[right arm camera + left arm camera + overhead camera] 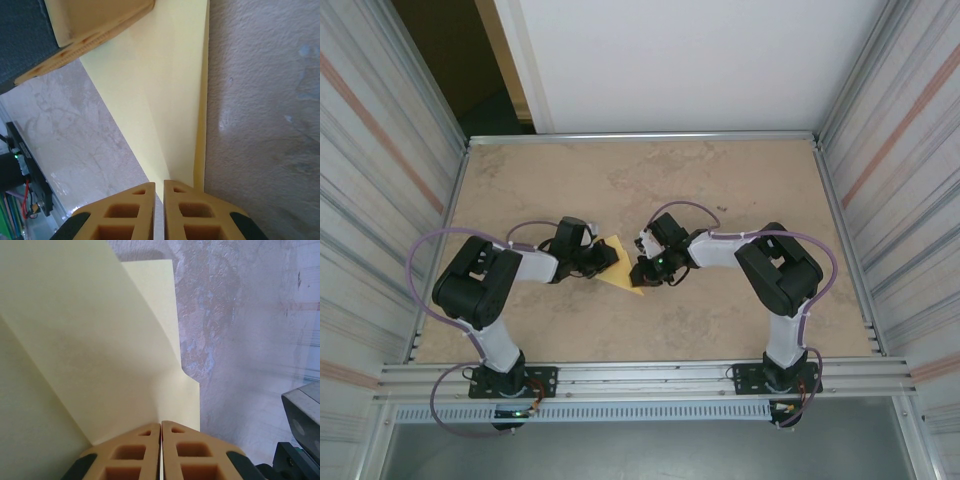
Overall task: Fold a paper plane with a square sheet of paper (pick it up from the middle)
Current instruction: Fourth fold the wing at the center of the table.
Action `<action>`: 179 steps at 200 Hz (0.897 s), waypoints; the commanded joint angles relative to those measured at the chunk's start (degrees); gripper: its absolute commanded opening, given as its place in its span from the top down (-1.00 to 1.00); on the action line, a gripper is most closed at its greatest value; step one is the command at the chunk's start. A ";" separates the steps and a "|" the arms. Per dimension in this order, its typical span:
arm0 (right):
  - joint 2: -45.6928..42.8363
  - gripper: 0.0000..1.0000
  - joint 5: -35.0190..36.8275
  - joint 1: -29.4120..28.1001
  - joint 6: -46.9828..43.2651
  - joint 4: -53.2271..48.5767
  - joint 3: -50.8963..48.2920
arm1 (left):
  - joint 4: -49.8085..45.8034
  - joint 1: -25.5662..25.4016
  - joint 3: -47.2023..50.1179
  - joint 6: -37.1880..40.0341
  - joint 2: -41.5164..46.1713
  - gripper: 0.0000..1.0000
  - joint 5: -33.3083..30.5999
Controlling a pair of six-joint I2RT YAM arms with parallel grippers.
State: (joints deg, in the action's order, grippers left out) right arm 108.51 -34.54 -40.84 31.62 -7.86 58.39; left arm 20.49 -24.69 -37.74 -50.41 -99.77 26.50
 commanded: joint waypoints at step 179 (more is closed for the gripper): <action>-1.50 0.81 0.60 0.58 -6.67 -9.70 -4.03 | -6.60 1.58 1.26 0.49 -3.45 0.79 -4.42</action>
State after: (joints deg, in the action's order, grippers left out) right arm 108.09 -34.35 -40.36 27.38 -9.63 56.86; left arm 20.62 -24.29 -37.76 -50.43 -100.09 27.18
